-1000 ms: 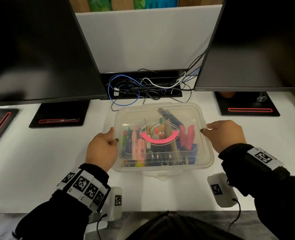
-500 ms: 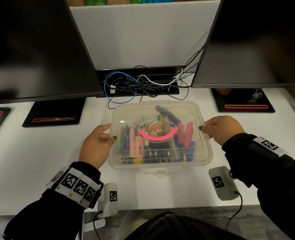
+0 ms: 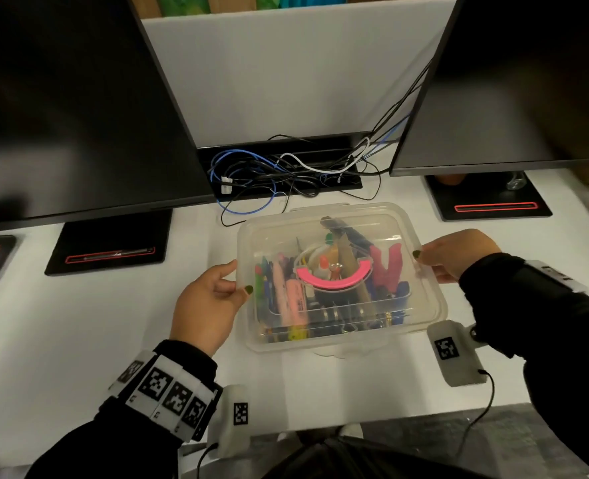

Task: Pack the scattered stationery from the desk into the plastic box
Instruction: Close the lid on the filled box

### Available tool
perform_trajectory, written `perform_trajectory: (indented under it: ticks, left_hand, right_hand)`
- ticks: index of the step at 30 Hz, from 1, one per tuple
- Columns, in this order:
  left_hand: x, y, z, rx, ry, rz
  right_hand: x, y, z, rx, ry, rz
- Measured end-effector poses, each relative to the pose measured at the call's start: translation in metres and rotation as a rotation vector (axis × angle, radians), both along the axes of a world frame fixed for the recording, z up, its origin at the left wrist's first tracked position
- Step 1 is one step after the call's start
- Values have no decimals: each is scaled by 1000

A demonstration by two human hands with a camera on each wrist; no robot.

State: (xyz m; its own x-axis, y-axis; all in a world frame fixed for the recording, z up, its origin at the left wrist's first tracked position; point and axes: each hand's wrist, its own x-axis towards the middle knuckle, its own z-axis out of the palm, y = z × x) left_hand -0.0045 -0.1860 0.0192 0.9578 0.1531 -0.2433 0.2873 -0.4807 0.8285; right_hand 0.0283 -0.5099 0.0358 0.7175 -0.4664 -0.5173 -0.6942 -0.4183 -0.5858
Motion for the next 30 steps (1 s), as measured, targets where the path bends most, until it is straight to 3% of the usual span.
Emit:
perform_trajectory:
  ticks: [3,7,13,17,20,22,25,30]
  left_hand:
    - [4,4,-1,-12,17,-12]
    - [9,9,-2,-46,22,-20]
    - [5,13,-6,67,-6,-121]
    - [-1,12,-5,327,-256,-246]
    - [-11,2,4,309,-347,-440]
    - [-20,-11,9,303,-329,-621]
    - [-27,-34,7,457,-278,-846]
    - [-22,-64,-6,658,-295,-897]
  right_hand:
    - [-3,1,4,83,19,-29]
    - [-3,9,2,-184,11,71]
    - [-14,13,8,-272,11,190]
    - [-25,17,14,-391,33,323]
    - [-25,18,24,-430,-47,341]
    - [-18,25,34,-506,-109,471]
    - [5,39,40,-601,-147,766]
    - [53,66,28,-586,-143,1024]
